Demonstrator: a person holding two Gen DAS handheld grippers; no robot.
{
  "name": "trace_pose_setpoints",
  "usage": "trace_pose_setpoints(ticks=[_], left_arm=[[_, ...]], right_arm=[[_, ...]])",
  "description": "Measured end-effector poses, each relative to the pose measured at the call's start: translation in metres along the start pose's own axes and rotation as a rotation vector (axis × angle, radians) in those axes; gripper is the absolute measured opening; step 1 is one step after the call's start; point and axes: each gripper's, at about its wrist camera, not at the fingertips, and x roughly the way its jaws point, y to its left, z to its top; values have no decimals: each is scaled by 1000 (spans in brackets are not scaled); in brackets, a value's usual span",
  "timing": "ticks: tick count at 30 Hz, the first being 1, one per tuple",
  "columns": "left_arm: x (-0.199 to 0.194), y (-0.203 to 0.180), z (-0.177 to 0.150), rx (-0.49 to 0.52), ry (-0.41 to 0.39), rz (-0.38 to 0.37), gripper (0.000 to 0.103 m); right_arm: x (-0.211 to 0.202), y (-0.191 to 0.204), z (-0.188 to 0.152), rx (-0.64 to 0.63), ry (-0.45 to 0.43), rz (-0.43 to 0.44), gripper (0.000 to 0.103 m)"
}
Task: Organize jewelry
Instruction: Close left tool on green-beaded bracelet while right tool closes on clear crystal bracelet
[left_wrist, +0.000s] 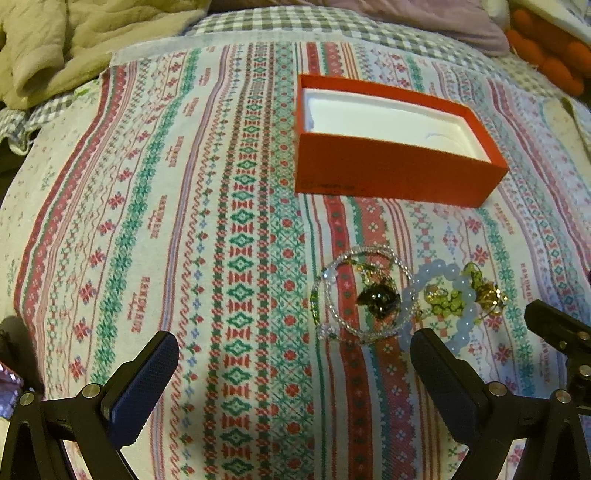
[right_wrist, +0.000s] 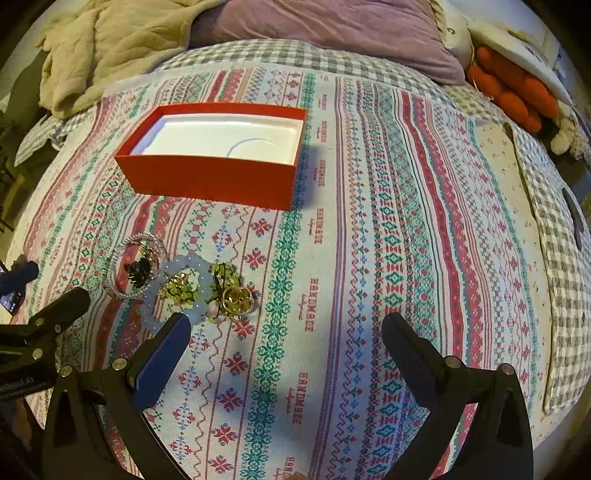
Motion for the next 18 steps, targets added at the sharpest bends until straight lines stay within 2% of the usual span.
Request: trace_pose_setpoints(ticks=[7, 10, 15, 18], left_arm=[[4, 7, 17, 60, 30, -26, 103], [8, 16, 26, 47, 56, -53, 103], [18, 25, 35, 16, 116, -116, 98], [23, 24, 36, 23, 130, -145, 95]], right_arm=[[3, -11, 19, 16, 62, 99, 103], [2, -14, 26, 4, 71, 93, 103], [11, -21, 35, 33, 142, 146, 102], [15, -21, 37, 41, 162, 167, 99]])
